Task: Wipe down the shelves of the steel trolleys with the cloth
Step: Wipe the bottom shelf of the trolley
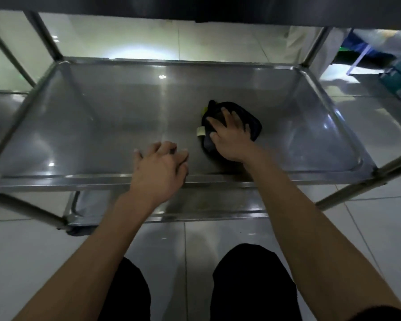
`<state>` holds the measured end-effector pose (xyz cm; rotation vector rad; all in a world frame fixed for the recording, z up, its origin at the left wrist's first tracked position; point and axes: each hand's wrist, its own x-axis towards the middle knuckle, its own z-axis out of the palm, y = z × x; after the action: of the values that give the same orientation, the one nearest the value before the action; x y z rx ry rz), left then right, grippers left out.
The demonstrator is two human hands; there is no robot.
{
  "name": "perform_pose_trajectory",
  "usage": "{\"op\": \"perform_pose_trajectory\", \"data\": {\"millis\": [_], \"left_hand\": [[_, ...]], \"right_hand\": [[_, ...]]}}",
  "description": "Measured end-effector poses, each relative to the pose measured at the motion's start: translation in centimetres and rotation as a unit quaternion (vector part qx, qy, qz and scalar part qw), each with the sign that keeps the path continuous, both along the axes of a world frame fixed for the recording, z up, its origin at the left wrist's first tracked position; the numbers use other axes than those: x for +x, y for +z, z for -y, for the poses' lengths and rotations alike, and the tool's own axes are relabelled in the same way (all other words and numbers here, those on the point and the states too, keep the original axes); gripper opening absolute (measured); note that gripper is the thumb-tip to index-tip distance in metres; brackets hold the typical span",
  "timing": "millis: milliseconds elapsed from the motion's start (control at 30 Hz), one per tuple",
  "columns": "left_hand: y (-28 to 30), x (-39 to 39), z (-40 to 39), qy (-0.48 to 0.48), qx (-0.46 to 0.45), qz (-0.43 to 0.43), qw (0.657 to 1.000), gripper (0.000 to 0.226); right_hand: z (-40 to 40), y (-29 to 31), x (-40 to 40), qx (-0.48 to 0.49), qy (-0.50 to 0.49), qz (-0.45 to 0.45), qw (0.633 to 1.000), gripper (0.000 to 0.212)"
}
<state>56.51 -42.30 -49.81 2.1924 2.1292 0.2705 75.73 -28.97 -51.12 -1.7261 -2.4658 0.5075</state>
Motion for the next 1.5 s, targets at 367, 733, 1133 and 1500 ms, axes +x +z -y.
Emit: {"op": "perform_pose_trajectory", "data": {"millis": [367, 733, 1133, 1500], "left_hand": [[-0.4, -2.0, 0.6, 0.010, 0.015, -0.016, 1.000, 0.041], [1.4, 0.9, -0.6, 0.062, -0.021, 0.022, 0.998, 0.030], [2.1, 13.6, -4.7, 0.015, -0.058, 0.009, 0.998, 0.034], [-0.4, 13.8, -4.6, -0.006, 0.045, -0.020, 0.999, 0.049]], "right_hand": [[-2.9, 0.7, -11.7, -0.028, 0.110, -0.031, 0.993, 0.049], [-4.2, 0.1, -3.2, -0.008, 0.001, -0.030, 1.000, 0.048], [-5.8, -0.3, 15.0, 0.012, -0.088, -0.048, 0.995, 0.046], [-7.2, 0.5, 25.2, 0.069, -0.234, -0.032, 0.969, 0.045]]}}
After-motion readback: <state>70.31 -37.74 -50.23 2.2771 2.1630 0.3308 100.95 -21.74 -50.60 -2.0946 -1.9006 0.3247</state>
